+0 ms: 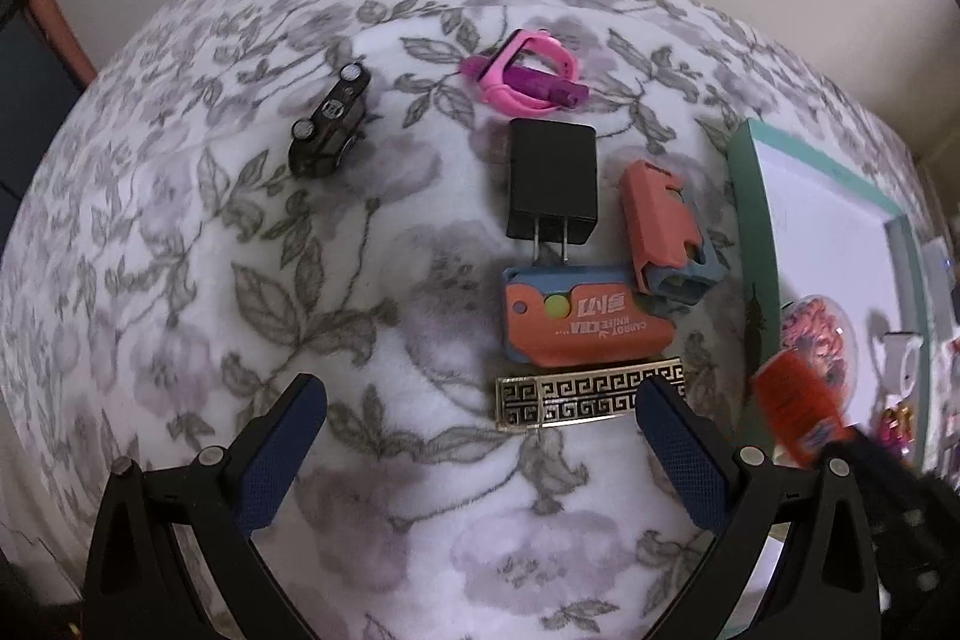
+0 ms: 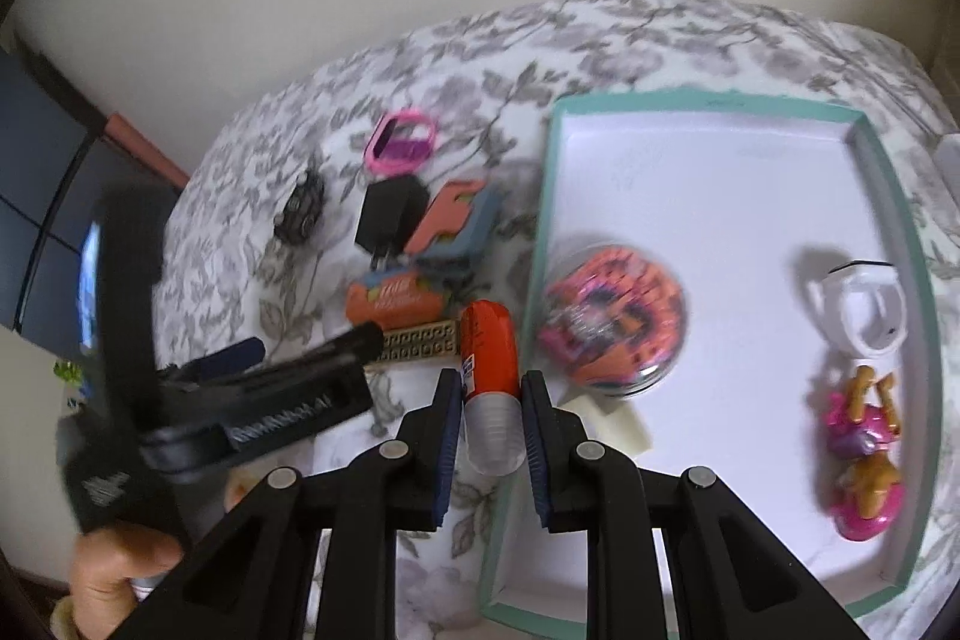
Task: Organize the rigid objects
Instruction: 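Carry the orange glue bottle toward the white tray with right tool, then grasp the gold patterned bar with left tool while right holds glue over tray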
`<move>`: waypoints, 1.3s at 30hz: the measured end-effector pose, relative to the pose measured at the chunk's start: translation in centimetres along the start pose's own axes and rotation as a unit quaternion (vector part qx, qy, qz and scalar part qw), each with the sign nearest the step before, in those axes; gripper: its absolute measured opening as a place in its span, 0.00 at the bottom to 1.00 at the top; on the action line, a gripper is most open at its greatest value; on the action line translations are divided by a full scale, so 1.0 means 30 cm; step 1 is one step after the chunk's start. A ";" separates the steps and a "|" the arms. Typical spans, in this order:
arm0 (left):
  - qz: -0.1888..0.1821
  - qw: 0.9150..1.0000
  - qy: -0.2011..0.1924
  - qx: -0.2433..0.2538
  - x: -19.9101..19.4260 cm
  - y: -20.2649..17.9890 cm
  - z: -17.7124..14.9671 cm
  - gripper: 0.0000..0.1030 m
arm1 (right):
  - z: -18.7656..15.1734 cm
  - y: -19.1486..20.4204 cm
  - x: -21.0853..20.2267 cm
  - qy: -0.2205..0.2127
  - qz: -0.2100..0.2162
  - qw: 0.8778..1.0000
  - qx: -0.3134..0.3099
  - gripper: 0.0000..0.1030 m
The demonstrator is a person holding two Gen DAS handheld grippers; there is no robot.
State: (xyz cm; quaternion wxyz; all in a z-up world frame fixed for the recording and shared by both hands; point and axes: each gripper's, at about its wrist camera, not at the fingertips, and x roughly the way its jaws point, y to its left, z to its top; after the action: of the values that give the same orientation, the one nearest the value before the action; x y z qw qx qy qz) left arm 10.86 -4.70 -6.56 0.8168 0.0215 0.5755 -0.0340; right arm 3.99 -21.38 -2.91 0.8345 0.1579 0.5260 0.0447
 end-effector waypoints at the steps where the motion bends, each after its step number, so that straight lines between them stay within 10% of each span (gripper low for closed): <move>1: 0.001 1.000 -0.001 0.005 0.003 -0.009 0.000 0.99 | 0.005 -0.007 -0.006 -0.003 0.003 1.000 0.005 0.21; 22: -0.073 0.995 -0.045 0.051 0.033 -0.121 -0.001 0.99 | 0.022 -0.088 -0.059 -0.016 0.014 0.999 0.046 0.21; 35: -0.082 0.995 -0.004 0.058 0.046 -0.146 -0.021 0.99 | 0.018 -0.126 -0.065 -0.014 0.019 0.997 0.071 0.21; 39: -0.073 0.997 0.022 0.020 0.087 -0.106 -0.018 0.82 | 0.018 -0.128 -0.071 -0.016 0.019 0.997 0.073 0.21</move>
State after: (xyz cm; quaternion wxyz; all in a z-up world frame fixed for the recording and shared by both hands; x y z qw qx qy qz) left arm 10.98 -7.92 -9.18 0.7986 -0.0037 0.5927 -0.1046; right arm 3.18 -25.64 -2.05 0.8283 0.2288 0.5111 0.0197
